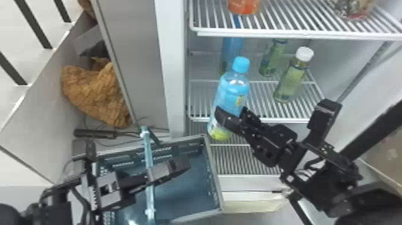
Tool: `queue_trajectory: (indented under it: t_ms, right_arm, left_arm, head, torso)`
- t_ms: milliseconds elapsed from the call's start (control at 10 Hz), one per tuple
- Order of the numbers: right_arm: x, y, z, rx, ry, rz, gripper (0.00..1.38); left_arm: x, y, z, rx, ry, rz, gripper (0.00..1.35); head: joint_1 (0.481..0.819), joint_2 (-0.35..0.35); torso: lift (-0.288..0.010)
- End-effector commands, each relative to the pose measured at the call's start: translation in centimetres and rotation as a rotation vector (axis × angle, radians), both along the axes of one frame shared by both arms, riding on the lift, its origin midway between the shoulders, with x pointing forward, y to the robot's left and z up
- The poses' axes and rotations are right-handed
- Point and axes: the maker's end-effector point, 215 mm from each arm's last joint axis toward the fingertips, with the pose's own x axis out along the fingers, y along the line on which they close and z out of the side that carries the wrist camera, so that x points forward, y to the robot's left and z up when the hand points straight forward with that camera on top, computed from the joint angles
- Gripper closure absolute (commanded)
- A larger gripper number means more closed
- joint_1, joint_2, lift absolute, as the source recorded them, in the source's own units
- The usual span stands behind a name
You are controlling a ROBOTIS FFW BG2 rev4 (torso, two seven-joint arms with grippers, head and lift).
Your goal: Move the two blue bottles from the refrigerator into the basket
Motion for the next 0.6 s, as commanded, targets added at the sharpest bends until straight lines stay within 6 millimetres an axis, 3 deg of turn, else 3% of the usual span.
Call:
queue_trajectory:
  t_ms: [0, 500]
  right_arm:
    - [-1.4, 1.1, -0.6, 0.015, 0.041, 0.036, 1.28]
    - [-5.4, 4.1, -2.5, 0.089, 0.153, 0.131, 1.28]
  left_arm:
    - [0.2, 0.0, 0.1, 0.001, -0.007, 0.005, 1.20]
    - [0.7, -0.5, 0.5, 0.009, -0.025, -0.011, 1.20]
  head:
    - [0.695, -0.041]
    - [0.695, 0.008]
  torso:
    - [-0.220]
    - [-0.220]
